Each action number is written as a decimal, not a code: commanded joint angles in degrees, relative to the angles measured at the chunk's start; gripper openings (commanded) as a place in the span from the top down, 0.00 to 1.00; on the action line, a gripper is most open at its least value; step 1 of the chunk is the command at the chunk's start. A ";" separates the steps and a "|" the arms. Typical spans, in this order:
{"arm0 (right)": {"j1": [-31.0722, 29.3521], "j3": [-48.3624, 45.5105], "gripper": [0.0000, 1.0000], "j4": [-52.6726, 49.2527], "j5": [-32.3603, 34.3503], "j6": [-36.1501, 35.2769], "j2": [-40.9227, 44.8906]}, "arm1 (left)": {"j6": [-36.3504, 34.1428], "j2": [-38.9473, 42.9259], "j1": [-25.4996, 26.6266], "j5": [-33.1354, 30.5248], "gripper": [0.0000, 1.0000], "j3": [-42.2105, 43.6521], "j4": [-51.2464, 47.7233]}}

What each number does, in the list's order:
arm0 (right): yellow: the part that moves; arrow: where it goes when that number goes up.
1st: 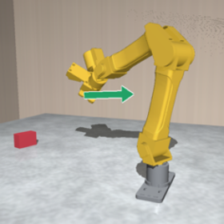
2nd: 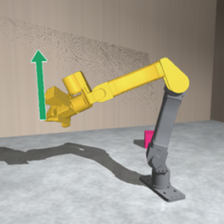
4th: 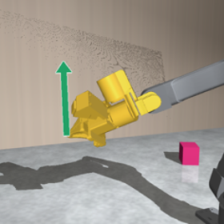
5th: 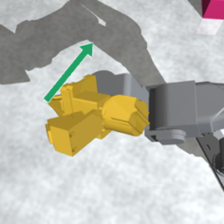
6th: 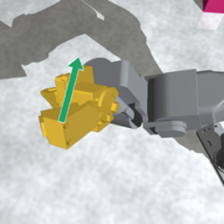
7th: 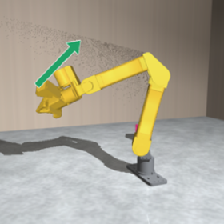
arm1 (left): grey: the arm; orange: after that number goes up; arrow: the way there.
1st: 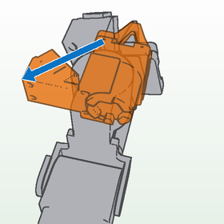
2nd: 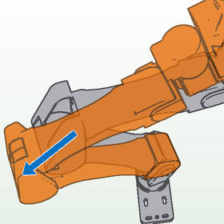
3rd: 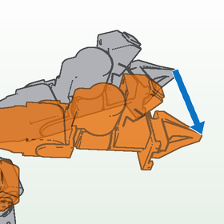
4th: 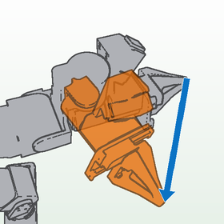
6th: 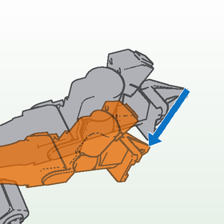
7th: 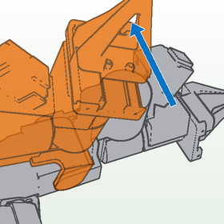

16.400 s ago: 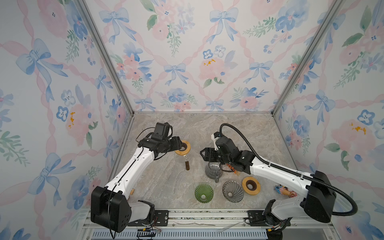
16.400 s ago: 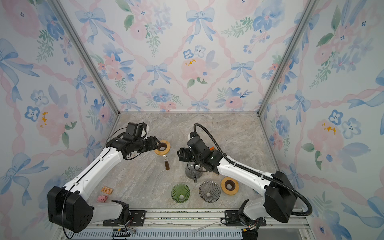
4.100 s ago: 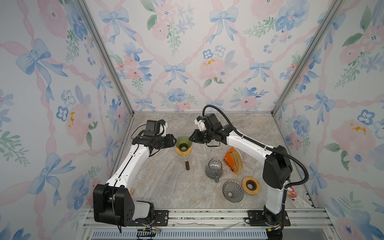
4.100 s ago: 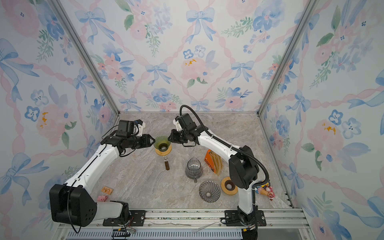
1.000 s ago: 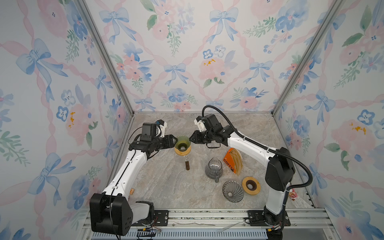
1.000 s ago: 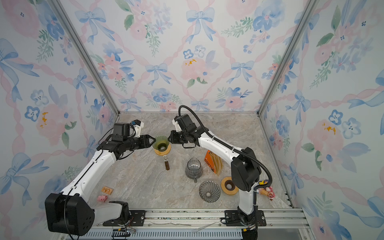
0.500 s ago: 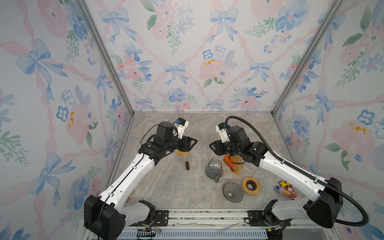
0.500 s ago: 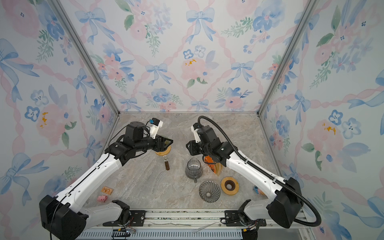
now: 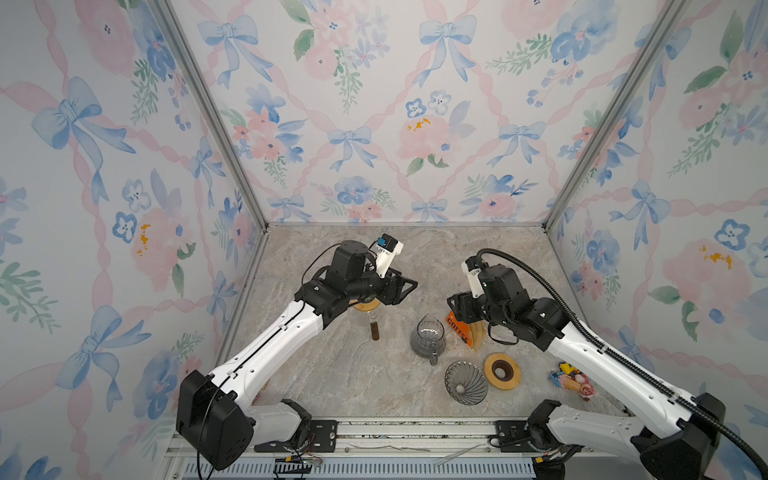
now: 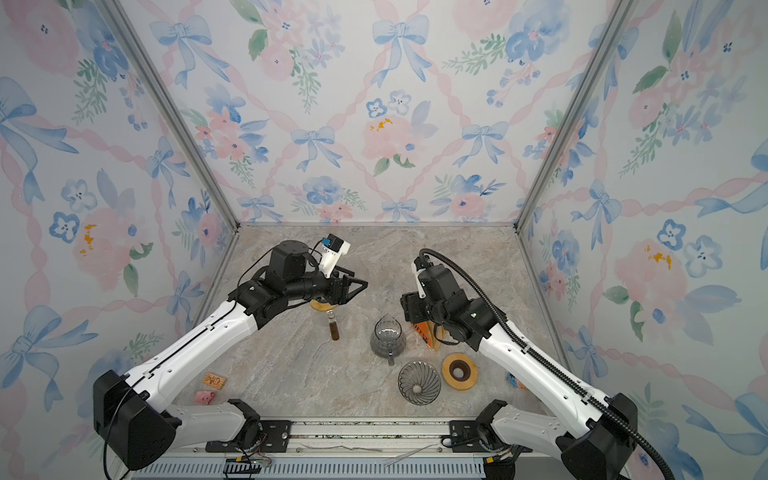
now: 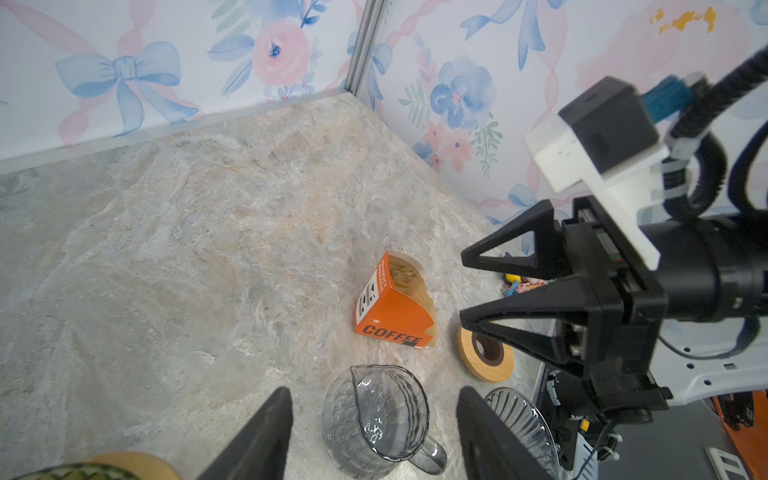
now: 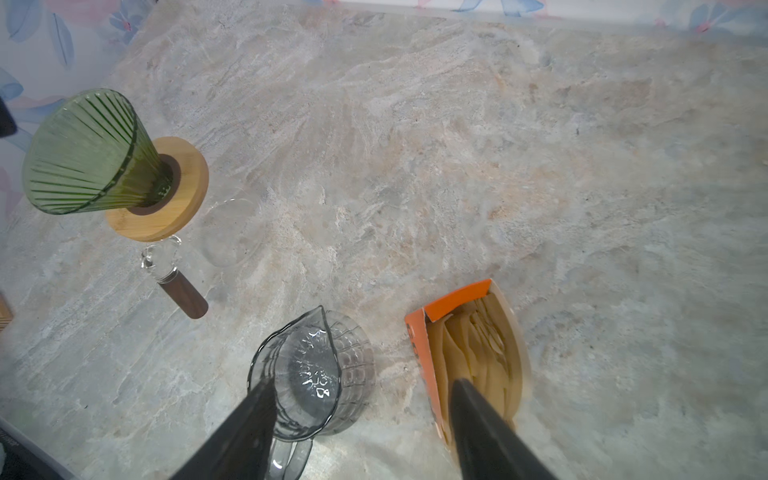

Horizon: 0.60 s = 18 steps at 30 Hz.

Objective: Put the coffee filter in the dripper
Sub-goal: 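Move the right gripper to the orange COFFEE filter box while the left draws back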

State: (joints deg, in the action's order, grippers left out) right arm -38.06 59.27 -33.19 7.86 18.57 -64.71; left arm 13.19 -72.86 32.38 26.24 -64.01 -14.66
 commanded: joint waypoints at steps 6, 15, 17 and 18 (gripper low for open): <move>8.40 -9.09 0.54 3.41 -9.75 -1.78 5.86 | -2.87 2.71 0.23 4.16 0.02 1.95 1.65; 16.42 -12.33 0.70 7.04 -22.05 -1.43 3.24 | -4.04 3.86 0.17 4.69 0.02 2.09 1.57; 16.62 -12.60 0.70 7.82 -21.92 -1.30 2.49 | -4.14 3.92 0.14 4.87 0.02 2.12 1.56; 16.76 -12.39 0.70 7.77 -21.57 -1.42 1.86 | -4.23 4.04 0.16 4.83 0.02 2.22 1.56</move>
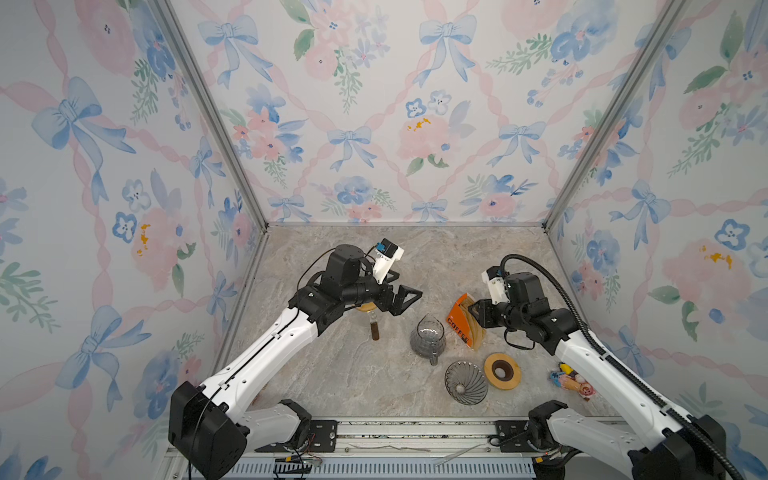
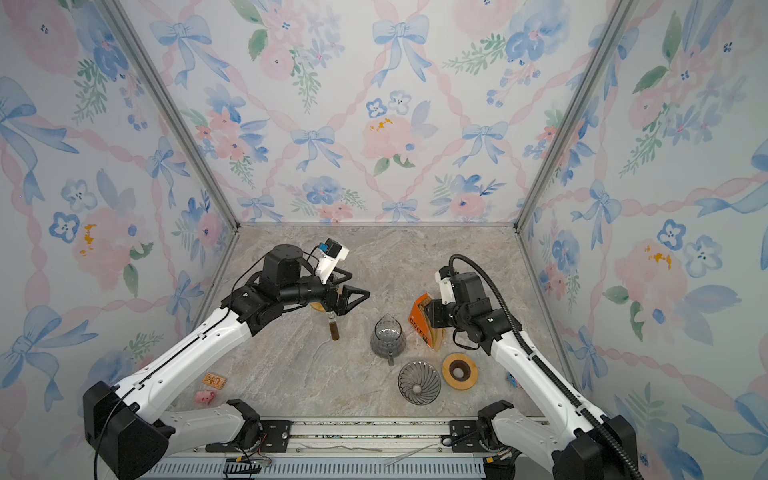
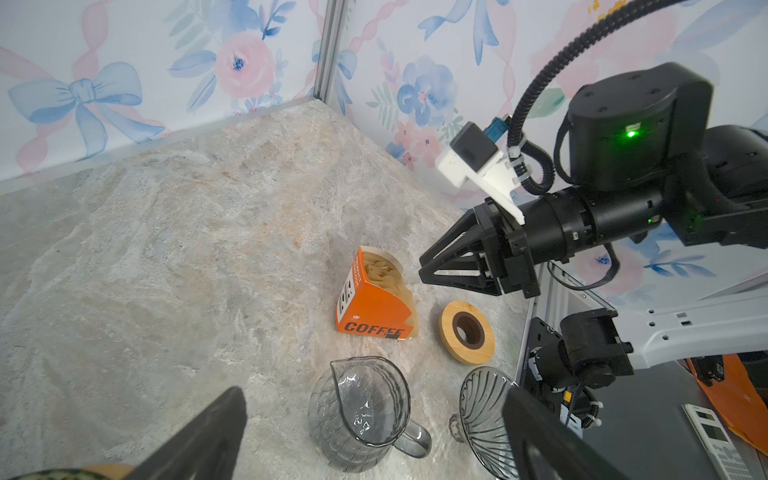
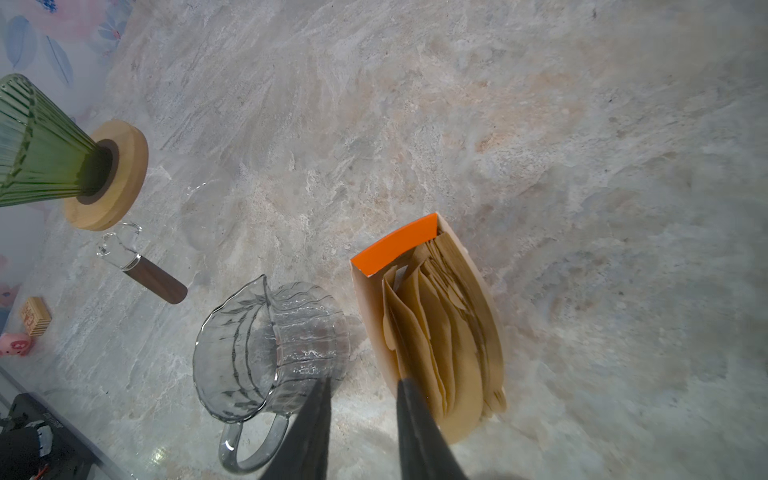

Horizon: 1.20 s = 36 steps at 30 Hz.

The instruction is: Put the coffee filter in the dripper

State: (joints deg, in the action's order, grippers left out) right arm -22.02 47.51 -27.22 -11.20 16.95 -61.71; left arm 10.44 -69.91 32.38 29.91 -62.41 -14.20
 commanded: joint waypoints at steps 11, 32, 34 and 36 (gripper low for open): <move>2.22 -0.38 0.74 3.09 -2.85 -0.15 -6.30 | -3.05 2.31 0.05 -0.39 0.02 1.15 1.02; 2.42 -3.39 0.73 3.03 -1.92 2.28 1.19 | 2.22 3.41 6.14 -8.99 0.02 3.97 2.05; 2.47 -3.39 0.73 2.85 -2.47 2.00 1.89 | 4.12 5.05 9.81 -14.37 0.02 5.29 3.33; 2.50 -3.33 0.73 2.63 -2.79 1.79 1.95 | 6.86 6.53 12.66 -18.74 0.02 7.54 5.74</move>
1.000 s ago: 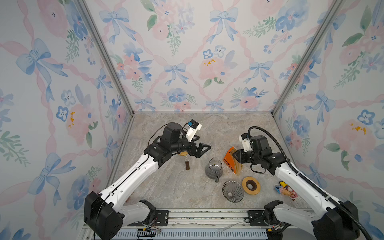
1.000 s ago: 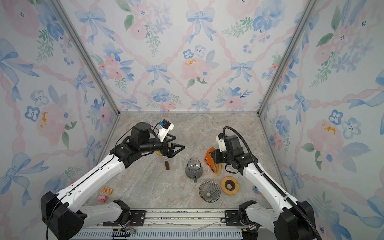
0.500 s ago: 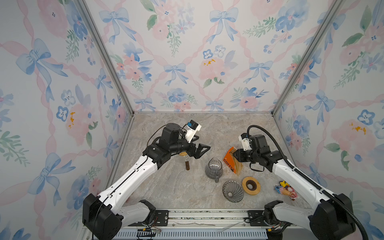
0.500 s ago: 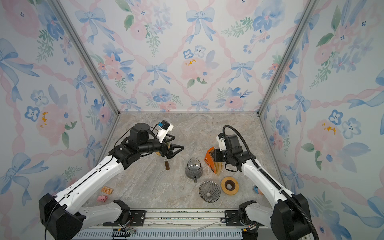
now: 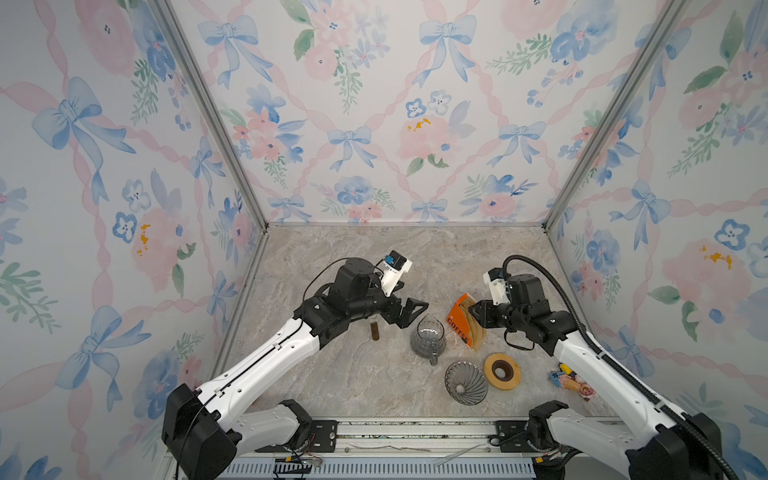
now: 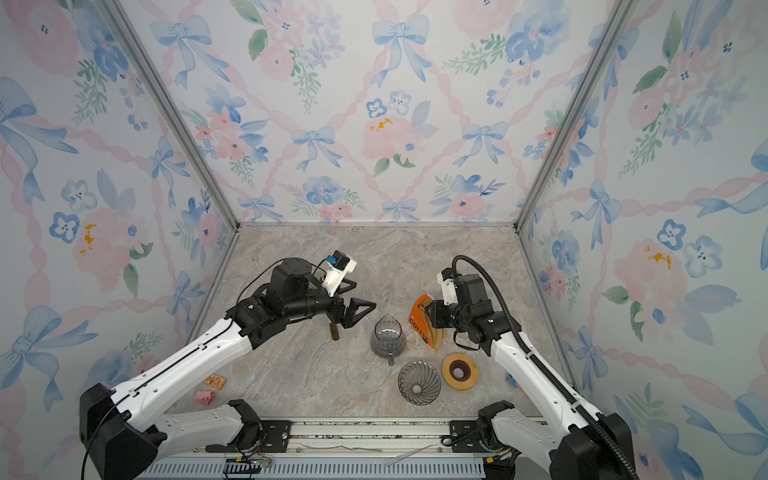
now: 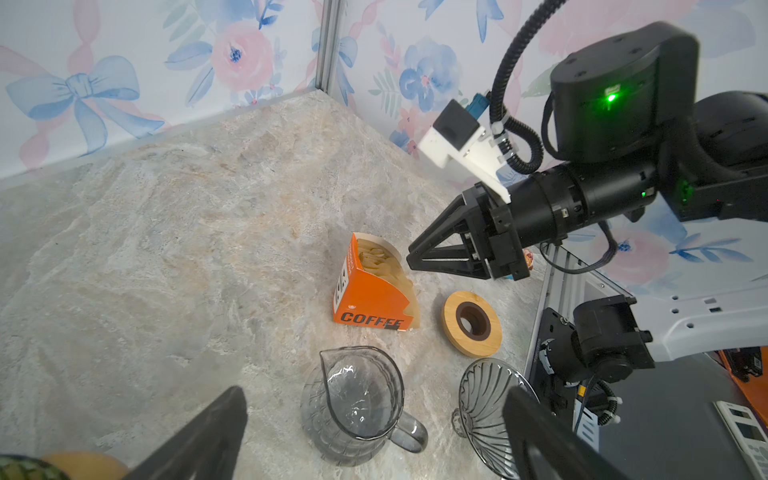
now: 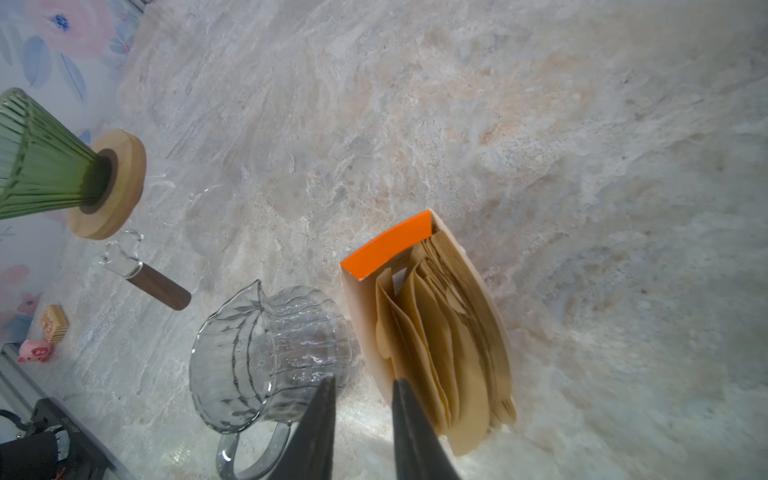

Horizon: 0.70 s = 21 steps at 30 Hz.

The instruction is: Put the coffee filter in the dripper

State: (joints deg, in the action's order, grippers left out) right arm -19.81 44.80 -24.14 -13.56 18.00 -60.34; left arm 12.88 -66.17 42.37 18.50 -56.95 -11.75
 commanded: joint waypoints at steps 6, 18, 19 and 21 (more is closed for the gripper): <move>0.43 -1.76 0.73 1.02 -1.95 1.83 0.84 | 12.86 5.96 8.39 -12.65 0.02 7.67 8.36; 0.75 -1.43 0.74 1.13 -3.21 -0.24 -0.40 | 18.48 7.87 14.63 -17.42 0.02 14.17 13.14; 0.74 -1.71 0.74 1.58 -3.20 -0.20 -0.51 | 18.45 7.98 14.73 -16.76 0.02 14.40 13.76; 0.85 -2.23 0.74 1.78 -2.54 0.01 -0.61 | 18.88 8.38 14.80 -16.66 0.02 16.99 16.08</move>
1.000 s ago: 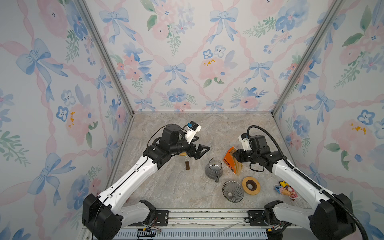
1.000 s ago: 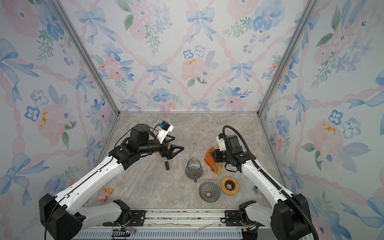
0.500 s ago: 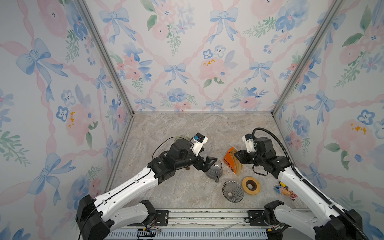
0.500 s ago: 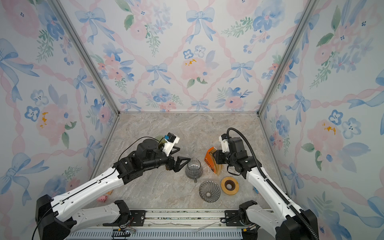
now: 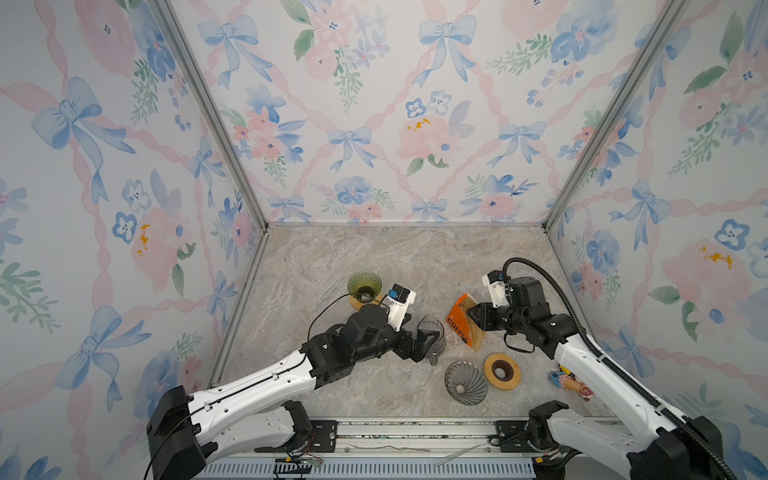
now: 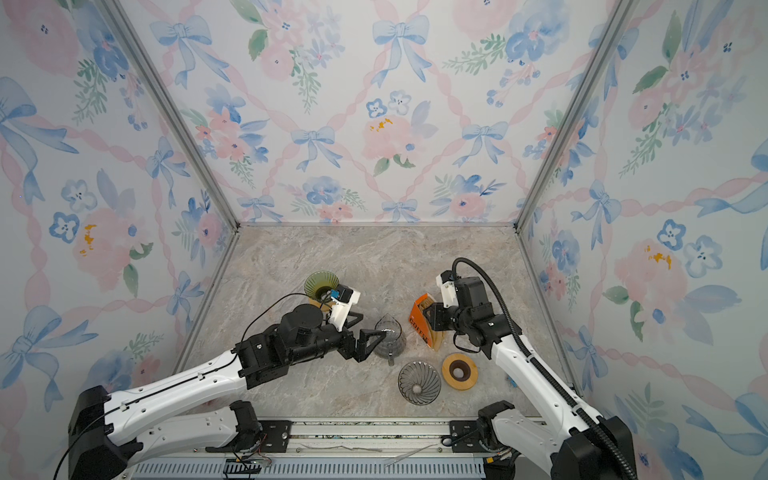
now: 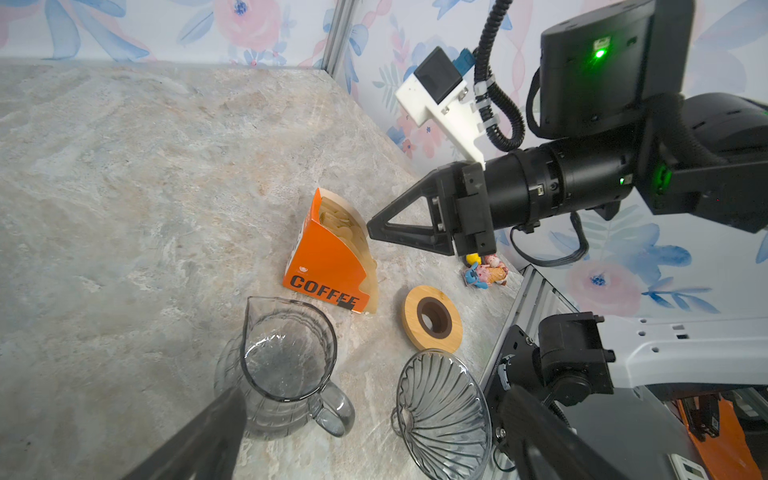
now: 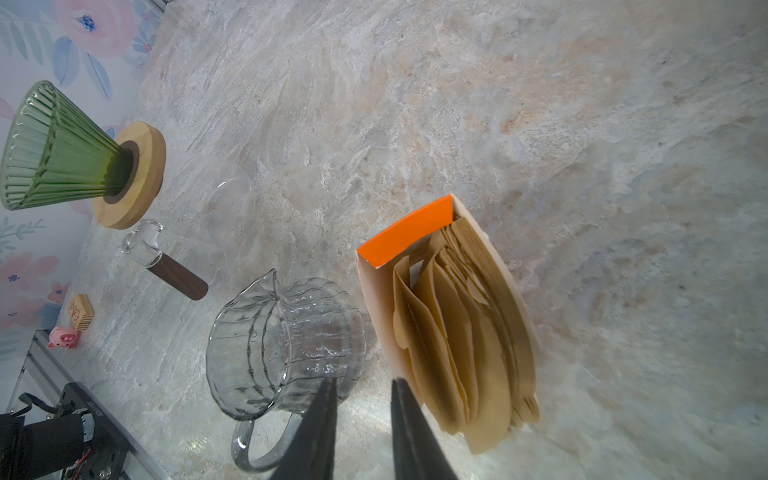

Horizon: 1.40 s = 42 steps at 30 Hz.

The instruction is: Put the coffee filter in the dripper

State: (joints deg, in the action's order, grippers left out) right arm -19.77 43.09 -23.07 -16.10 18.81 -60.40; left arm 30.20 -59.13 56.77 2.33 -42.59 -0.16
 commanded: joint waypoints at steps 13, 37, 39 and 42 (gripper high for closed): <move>0.93 0.41 0.75 0.92 1.07 -1.12 -4.57 | 1.02 3.43 1.32 3.17 0.02 5.84 8.34; 1.84 3.15 0.77 2.50 -0.13 -1.92 -8.45 | -0.22 4.11 2.98 1.81 0.02 5.22 8.33; 1.84 3.62 0.77 2.11 -0.53 -2.10 -9.28 | -0.22 4.12 3.06 1.58 0.02 5.10 8.34; 1.86 3.75 0.77 2.15 -0.82 -2.02 -10.12 | -0.29 4.23 3.18 1.60 0.02 4.93 8.34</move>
State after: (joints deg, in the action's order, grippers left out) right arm -18.65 44.93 -21.17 -16.12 17.52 -69.47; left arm 31.11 -54.83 59.59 4.69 -36.84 7.22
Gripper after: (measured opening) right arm 0.227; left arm 0.981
